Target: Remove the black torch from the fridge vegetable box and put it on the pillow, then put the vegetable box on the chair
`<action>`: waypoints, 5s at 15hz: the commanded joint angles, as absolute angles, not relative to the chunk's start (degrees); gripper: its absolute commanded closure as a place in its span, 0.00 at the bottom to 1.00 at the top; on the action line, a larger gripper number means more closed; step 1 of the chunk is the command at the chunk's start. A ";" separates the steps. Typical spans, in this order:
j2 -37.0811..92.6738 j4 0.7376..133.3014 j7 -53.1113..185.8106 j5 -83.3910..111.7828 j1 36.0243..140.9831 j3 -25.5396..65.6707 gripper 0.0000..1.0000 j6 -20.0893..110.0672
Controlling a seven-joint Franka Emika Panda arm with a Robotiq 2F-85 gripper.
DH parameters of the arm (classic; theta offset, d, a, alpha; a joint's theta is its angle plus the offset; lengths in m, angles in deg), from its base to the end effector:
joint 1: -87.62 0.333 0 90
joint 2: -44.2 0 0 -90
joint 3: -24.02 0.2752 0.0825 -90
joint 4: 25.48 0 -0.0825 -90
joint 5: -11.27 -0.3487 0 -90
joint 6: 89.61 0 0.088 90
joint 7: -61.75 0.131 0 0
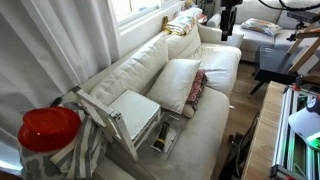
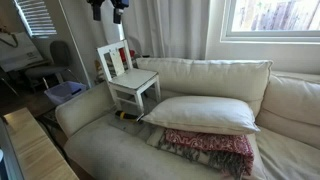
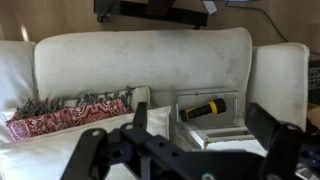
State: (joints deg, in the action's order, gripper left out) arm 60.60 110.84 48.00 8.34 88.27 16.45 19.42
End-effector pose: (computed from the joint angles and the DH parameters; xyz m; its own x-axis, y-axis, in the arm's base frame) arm 0.4043 -0.0435 0.3719 0.9791 0.1155 -0.1673 0.0952 -0.9876 -0.1247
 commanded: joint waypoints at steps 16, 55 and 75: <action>25.27 106.81 55.20 -22.69 97.68 34.79 0.00 62.32; -22.80 75.04 68.17 -23.43 90.65 44.18 0.00 72.60; -41.18 56.39 83.58 -25.55 92.73 42.63 0.39 80.75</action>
